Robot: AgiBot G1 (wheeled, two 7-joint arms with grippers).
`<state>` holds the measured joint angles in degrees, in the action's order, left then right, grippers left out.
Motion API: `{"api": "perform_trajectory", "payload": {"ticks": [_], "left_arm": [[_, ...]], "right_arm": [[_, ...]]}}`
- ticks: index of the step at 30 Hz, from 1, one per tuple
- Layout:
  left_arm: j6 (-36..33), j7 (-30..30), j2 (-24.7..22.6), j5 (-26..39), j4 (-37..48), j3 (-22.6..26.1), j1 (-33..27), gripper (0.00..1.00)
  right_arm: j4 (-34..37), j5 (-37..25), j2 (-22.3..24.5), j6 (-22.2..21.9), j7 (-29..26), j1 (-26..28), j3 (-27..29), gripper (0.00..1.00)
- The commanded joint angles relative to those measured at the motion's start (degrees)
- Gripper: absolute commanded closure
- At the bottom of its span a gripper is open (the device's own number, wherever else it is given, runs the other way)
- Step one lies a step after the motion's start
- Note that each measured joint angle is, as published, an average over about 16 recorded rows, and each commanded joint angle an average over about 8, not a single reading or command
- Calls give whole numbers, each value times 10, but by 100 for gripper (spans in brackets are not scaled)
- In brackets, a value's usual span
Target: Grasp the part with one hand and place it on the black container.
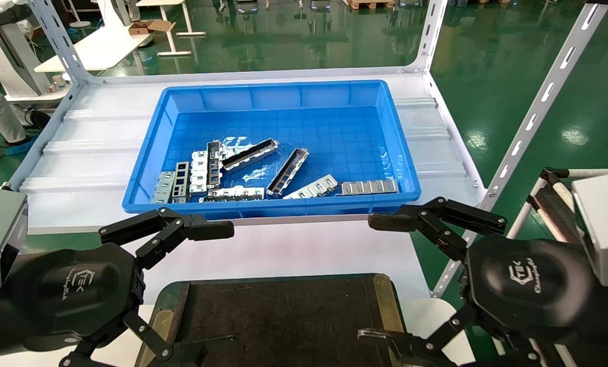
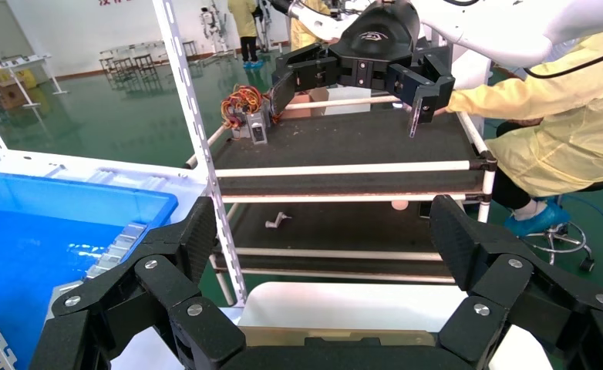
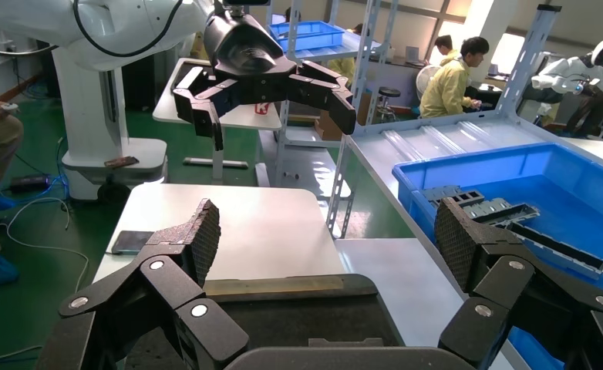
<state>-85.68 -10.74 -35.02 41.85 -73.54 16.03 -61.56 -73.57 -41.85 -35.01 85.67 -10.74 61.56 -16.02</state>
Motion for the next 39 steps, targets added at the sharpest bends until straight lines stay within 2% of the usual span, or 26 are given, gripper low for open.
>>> {"api": "perform_trajectory", "payload": {"ticks": [1, 39], "left_arm": [[0, 0, 0, 0, 0, 0, 0, 0], [0, 0, 0, 0, 0, 0, 0, 0]], "right_arm": [[0, 0, 0, 0, 0, 0, 0, 0], [0, 0, 0, 0, 0, 0, 0, 0]]}}
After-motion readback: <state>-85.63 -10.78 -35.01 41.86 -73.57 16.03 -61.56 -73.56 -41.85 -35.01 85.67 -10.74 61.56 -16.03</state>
